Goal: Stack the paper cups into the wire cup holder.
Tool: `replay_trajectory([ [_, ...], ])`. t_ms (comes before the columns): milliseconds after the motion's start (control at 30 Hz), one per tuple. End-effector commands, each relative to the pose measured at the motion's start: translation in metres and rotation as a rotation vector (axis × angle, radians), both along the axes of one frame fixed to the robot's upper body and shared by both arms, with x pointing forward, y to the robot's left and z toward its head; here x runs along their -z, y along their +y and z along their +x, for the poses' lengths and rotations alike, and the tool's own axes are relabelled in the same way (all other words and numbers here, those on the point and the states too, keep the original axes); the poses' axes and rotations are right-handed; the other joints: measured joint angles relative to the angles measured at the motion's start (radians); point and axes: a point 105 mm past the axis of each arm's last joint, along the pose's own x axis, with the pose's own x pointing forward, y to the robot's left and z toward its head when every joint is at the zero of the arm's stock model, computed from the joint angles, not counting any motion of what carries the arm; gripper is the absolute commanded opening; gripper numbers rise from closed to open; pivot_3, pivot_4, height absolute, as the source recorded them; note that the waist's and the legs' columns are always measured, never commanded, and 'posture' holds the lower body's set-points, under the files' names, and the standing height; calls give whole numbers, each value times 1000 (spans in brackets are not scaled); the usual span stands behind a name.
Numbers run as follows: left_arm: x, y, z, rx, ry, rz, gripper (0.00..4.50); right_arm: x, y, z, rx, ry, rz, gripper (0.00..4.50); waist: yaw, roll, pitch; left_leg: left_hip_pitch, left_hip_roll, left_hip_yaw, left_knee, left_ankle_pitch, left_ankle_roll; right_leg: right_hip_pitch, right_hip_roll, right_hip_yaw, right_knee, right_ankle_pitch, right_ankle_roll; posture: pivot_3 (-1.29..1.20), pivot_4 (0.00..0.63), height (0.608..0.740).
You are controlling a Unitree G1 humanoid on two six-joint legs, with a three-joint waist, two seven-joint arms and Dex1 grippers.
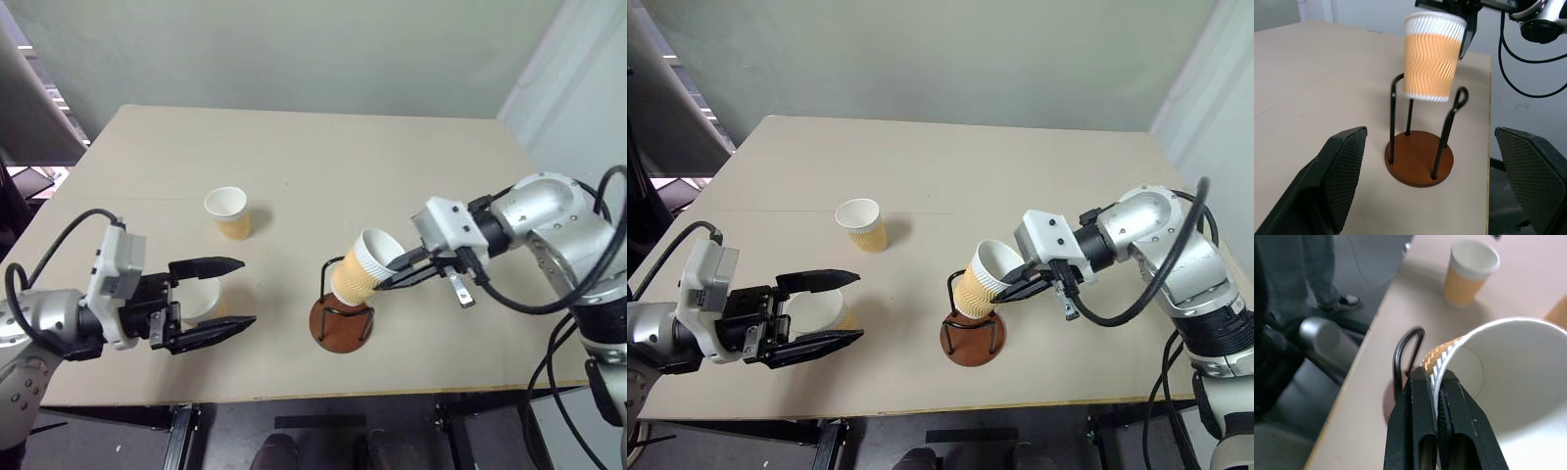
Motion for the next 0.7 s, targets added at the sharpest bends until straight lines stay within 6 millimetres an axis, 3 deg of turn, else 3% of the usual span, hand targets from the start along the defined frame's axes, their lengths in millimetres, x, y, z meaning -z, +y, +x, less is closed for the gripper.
replay_trajectory([
  [33,-9,-4,-3,13,-54,11,4500,-4,1,-1,-4,-36,1,419,0,0,0,0,0,0,0,0,0,0,0,0,0,0,0,0,150,740],
  [100,-10,-4,-3,14,-55,16,4500,-4,1,-1,-3,-35,0,857,0,0,0,0,0,0,0,0,0,0,0,0,0,0,0,0,150,740],
  [300,-9,-3,-2,14,-48,34,4500,-8,1,0,20,-50,20,3033,0,0,0,0,0,0,0,0,0,0,0,0,0,0,0,0,150,740],
  [433,-3,3,5,-26,-31,127,4500,-24,-16,8,122,-49,90,4443,2,0,0,0,0,0,0,0,0,0,0,0,0,0,0,0,150,740],
  [567,15,23,18,-121,-12,395,4500,-61,-61,11,262,65,348,4475,13,0,0,0,-1,0,0,0,-1,0,0,1,-1,0,0,0,150,740],
  [700,23,45,25,-174,27,554,4500,-71,-121,4,415,60,561,4475,26,-2,-1,0,-2,0,-1,-1,-2,1,0,1,-2,-2,-3,0,150,740],
])
